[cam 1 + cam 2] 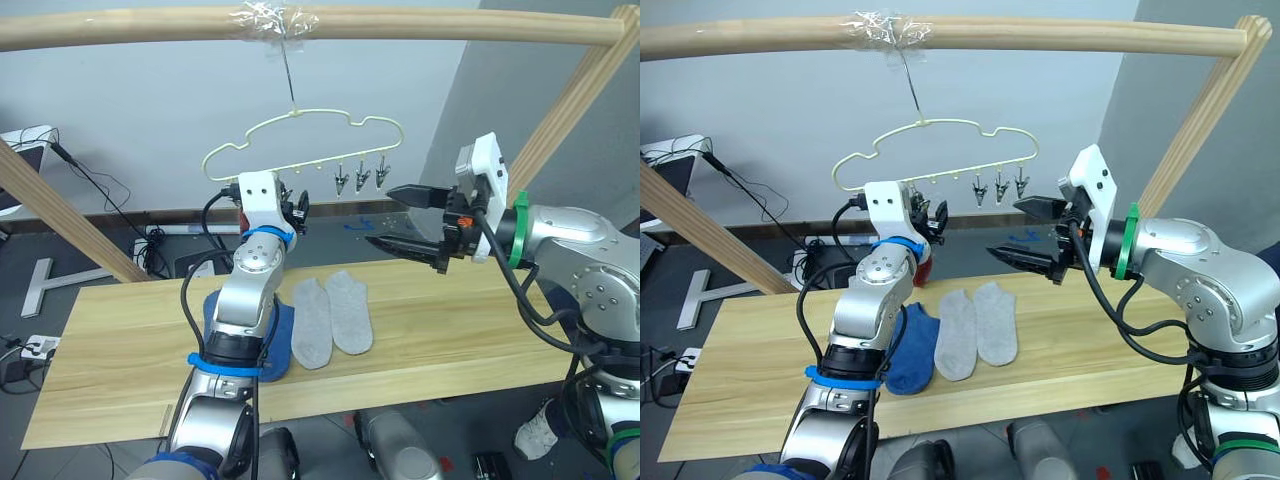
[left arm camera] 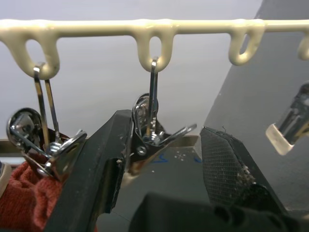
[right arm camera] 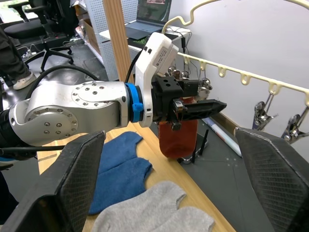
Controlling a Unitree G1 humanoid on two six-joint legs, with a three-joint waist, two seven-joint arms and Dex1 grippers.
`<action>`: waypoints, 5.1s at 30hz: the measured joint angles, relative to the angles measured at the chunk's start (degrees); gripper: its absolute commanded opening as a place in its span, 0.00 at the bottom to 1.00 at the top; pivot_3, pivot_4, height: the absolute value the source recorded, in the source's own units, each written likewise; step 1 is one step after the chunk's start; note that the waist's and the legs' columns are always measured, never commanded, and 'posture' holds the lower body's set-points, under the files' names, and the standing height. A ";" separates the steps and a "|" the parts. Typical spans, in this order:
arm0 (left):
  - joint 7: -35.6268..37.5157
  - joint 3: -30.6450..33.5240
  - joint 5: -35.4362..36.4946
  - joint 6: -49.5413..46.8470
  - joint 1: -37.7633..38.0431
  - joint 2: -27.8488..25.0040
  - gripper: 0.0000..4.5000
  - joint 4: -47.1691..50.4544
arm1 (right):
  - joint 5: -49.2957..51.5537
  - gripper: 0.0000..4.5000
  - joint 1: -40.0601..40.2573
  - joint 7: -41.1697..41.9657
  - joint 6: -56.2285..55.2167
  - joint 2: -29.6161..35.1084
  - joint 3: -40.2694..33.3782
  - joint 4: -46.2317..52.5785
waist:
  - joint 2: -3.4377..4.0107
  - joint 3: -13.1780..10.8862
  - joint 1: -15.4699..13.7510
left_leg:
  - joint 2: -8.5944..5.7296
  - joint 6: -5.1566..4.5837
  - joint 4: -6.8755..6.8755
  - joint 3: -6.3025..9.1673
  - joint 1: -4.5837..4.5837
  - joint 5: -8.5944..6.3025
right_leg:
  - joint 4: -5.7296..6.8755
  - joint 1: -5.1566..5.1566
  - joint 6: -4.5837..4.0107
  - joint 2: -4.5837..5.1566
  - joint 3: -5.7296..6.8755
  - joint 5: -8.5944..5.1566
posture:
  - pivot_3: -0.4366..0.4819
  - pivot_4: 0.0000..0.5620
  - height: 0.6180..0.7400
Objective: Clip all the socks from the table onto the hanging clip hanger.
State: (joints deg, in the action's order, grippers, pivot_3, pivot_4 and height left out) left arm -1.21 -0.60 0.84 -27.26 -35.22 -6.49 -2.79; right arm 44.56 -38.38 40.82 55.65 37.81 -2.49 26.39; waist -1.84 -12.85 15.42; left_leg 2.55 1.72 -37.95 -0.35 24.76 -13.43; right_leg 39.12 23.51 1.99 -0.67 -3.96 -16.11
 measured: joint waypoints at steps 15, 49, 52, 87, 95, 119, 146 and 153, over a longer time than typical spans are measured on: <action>-2.16 1.38 -0.63 0.50 -1.73 0.19 0.56 -0.53 | -5.39 1.00 0.18 6.17 -7.61 2.25 0.54 -11.17 | 0.00 0.00 0.44 | 0.00 0.00 0.00 -0.02 -0.01 0.00 | 0.00 0.00 0.03 0.00 -0.02 0.02 | 0.07 0.36 1.00; -3.35 3.29 -0.65 1.51 -3.27 2.25 0.07 -2.36 | -5.57 1.00 1.19 5.36 -6.48 2.22 0.61 -10.29 | 0.00 0.00 0.47 | -0.01 0.00 -0.01 -0.04 -0.01 0.00 | 0.02 -0.01 0.05 0.00 -0.03 0.03 | 0.06 0.36 1.00; -3.05 3.40 -0.29 1.24 -3.39 2.27 0.04 -2.30 | -5.57 1.00 1.19 5.29 -6.42 2.22 0.72 -10.24 | 0.01 0.00 0.48 | -0.01 0.00 -0.01 -0.04 -0.02 0.00 | 0.02 -0.01 0.05 0.00 -0.03 0.03 | 0.07 0.36 1.00; 9.10 19.54 31.44 -31.06 -5.18 -4.89 0.04 10.69 | -32.69 1.00 0.68 -22.57 -5.03 -27.22 21.74 -36.27 | 0.03 0.01 1.00 | 0.02 0.04 -0.09 0.05 -0.05 0.03 | 0.35 0.07 0.04 0.03 0.02 0.03 | 0.09 0.33 1.00; 8.10 20.09 32.40 -32.04 -5.36 -5.60 0.04 10.69 | -38.31 1.00 -2.43 -22.51 -14.41 -33.25 21.71 -51.46 | 0.03 0.01 1.43 | 0.00 0.04 -0.11 0.07 -0.05 0.03 | 0.42 0.07 0.03 0.05 0.04 0.04 | 0.10 0.34 1.00; 6.83 20.02 32.57 -32.28 -5.40 -6.29 0.04 10.73 | -43.32 1.00 -8.09 -22.10 -20.71 -41.19 17.07 -71.79 | 0.04 0.01 1.81 | -0.02 0.08 -0.11 0.15 -0.06 0.06 | 0.53 0.06 0.03 0.18 0.15 0.04 | 0.14 0.35 1.00; 6.30 26.84 41.03 -38.67 -6.58 -6.63 0.03 9.88 | -46.72 0.00 -3.39 -17.40 -21.50 -38.23 16.29 -61.75 | 0.07 -0.02 1.55 | -0.06 0.08 -0.10 0.18 -0.06 0.08 | 0.54 0.07 0.04 0.17 0.18 0.03 | 0.12 0.39 1.00; 5.43 29.77 45.79 -42.67 -7.57 -7.03 0.03 8.81 | -42.76 0.00 -0.24 -8.91 -17.75 -35.24 17.59 -39.00 | 0.08 -0.04 1.59 | -0.05 0.08 -0.11 0.24 -0.06 0.08 | 0.56 0.06 0.05 0.13 0.23 0.03 | 0.11 0.39 1.00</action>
State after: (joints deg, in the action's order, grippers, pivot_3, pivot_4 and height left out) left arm 4.22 29.17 46.63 -69.93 -42.79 -13.52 6.02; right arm 1.79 -38.62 31.92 37.90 2.57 15.10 -12.62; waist -1.76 -12.89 17.00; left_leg 2.50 1.80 -38.05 -0.12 24.70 -13.35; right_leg 39.68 23.57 2.03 -0.54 -3.73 -16.09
